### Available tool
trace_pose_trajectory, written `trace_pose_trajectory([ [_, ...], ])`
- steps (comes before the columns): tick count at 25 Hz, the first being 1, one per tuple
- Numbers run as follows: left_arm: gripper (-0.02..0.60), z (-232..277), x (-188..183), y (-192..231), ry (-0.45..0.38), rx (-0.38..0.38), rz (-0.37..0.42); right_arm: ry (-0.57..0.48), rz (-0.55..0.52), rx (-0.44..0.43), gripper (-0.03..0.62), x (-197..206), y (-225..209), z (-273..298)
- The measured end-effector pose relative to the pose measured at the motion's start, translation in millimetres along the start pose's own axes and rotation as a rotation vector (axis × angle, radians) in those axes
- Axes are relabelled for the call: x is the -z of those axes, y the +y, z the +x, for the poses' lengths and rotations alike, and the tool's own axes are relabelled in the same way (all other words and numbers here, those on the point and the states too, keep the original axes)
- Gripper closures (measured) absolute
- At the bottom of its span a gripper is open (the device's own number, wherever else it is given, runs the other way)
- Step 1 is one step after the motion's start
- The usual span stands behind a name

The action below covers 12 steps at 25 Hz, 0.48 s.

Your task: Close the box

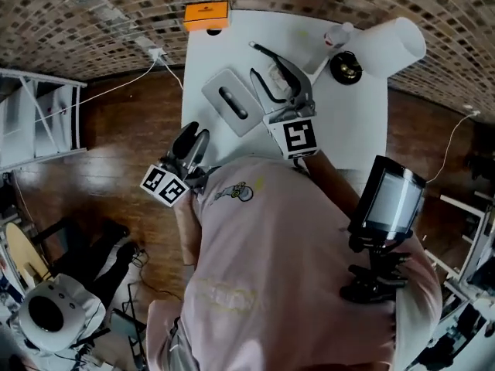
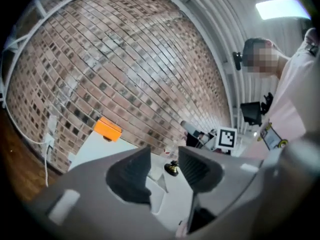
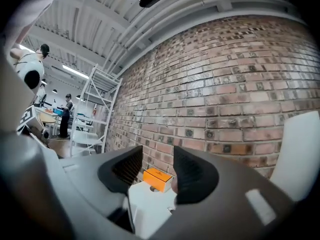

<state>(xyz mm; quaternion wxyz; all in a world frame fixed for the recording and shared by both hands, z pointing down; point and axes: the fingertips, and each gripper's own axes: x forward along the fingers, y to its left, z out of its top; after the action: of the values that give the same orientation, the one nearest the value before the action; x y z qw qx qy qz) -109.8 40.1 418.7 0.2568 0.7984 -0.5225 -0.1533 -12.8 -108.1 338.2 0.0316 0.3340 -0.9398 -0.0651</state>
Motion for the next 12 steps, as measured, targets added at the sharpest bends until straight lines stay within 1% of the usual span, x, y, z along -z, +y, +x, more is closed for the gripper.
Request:
trace_pose_trajectory([
  [3, 0.43, 7.2, 12.4, -5.2, 0.024, -0.002, 0.033, -0.042, 0.009, 0.016, 0.398, -0.8, -4.2, -9.3],
  [8, 0.431, 20.1, 14.4, -8.0, 0.025, 0.04, 0.02, -0.044, 0.007, 0.072, 0.398, 1.4, -14.8, -27.0],
  [12, 0.431, 25.8, 14.1, -8.8, 0.044, 0.051, 0.019, -0.039, 0.013, 0.107, 0.398, 3.4, -21.8, -34.8],
])
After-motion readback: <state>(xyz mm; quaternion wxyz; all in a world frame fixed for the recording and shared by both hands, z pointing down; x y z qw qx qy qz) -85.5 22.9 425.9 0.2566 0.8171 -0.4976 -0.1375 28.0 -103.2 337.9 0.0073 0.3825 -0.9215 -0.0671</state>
